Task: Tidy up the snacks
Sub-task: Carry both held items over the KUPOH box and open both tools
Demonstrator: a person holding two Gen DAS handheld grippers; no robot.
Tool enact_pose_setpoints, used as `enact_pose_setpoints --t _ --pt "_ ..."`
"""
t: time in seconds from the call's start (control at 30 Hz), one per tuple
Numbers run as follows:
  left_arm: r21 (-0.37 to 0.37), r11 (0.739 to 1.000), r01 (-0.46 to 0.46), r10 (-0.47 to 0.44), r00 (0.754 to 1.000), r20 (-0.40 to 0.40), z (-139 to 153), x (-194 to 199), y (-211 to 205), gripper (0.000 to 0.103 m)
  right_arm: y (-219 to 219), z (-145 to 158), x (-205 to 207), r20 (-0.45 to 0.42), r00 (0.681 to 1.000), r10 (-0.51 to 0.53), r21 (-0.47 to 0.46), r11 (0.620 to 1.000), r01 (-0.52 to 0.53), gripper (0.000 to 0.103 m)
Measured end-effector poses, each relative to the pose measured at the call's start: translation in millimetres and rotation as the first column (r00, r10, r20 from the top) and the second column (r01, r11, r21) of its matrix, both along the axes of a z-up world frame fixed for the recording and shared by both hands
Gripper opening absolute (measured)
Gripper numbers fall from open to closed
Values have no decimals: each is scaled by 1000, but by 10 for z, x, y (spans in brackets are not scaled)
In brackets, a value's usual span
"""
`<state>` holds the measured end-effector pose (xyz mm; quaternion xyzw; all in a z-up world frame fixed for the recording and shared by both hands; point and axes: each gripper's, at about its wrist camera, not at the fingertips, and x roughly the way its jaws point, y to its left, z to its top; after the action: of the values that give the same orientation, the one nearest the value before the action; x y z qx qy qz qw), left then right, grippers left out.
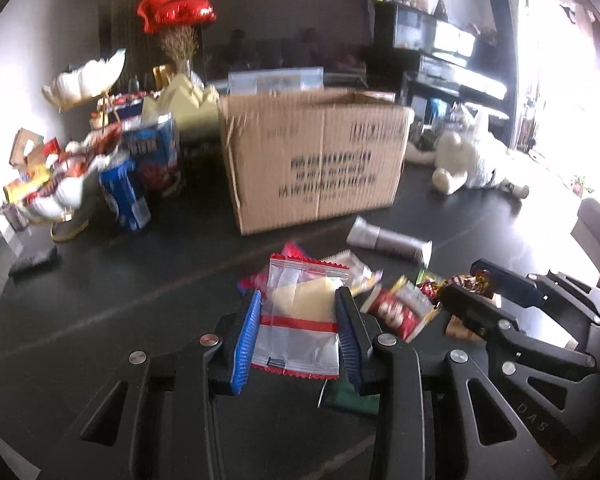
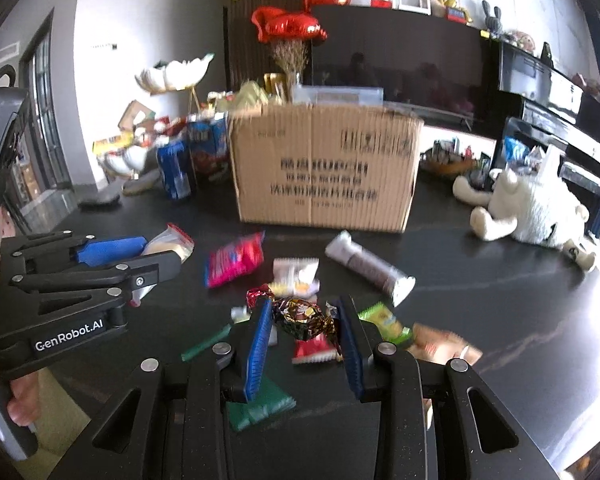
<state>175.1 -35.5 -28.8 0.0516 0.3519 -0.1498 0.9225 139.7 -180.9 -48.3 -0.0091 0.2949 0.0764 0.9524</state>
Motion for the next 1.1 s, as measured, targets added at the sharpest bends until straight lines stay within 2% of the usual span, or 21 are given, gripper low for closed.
enact_pose_setpoints --t 0.33,0.5,0.73,1.1 --pt "-26 1000 11 -9 997 72 487 335 -126 37 -158 503 237 113 992 -55 48 998 50 34" --pt "-49 999 16 -12 997 74 734 662 -185 37 -261 818 614 141 988 -71 77 995 60 34" --pt "-34 999 0 1 999 50 897 1141 -260 37 -367 1025 1207 94 993 -77 116 991 66 34" --pt "-44 999 -15 15 1000 -4 919 1763 -289 37 -357 1085 1829 54 996 -72 53 996 69 34"
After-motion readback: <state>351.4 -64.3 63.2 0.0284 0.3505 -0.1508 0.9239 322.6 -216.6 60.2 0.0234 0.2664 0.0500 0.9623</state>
